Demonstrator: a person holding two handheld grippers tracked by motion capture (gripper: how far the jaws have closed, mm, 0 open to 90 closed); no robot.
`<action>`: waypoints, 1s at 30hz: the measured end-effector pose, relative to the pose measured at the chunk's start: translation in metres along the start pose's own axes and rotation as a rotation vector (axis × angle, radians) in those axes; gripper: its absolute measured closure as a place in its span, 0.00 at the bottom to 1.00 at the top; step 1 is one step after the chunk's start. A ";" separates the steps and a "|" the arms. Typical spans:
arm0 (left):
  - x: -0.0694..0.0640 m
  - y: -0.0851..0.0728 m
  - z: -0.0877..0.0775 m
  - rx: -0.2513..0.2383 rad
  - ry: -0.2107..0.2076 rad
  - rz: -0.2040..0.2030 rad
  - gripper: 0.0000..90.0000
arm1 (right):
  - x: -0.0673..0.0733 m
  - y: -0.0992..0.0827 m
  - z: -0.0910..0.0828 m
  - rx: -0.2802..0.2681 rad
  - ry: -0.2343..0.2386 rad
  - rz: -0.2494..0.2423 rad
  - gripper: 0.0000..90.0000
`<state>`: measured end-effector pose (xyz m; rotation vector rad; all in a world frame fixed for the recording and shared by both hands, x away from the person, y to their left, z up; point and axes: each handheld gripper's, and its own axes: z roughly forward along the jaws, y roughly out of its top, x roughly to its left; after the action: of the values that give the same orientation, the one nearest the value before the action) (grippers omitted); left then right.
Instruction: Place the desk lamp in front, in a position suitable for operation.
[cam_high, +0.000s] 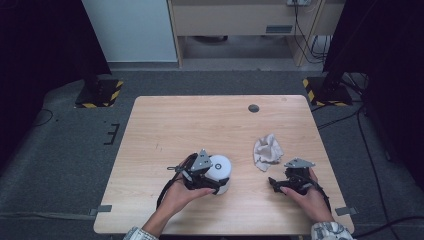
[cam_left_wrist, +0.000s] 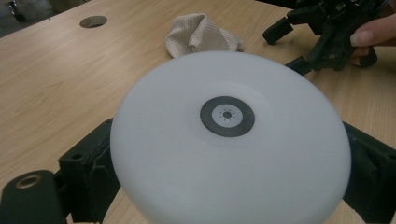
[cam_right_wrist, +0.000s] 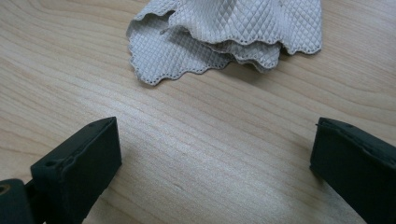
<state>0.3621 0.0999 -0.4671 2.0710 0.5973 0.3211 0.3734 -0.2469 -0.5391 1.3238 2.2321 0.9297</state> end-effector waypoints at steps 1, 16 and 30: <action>0.000 0.000 0.000 0.000 0.000 0.000 0.09 | 0.000 0.000 0.000 0.000 0.000 0.000 0.02; 0.003 -0.012 0.002 -0.038 -0.013 -0.021 0.04 | -0.001 0.001 0.000 0.001 0.004 0.000 0.03; 0.008 -0.034 -0.044 -0.006 0.018 0.027 0.03 | -0.002 0.039 -0.009 -0.100 0.016 -0.052 0.22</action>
<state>0.3391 0.1512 -0.4721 2.0742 0.5792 0.3566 0.3933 -0.2386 -0.5056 1.2122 2.1903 1.0220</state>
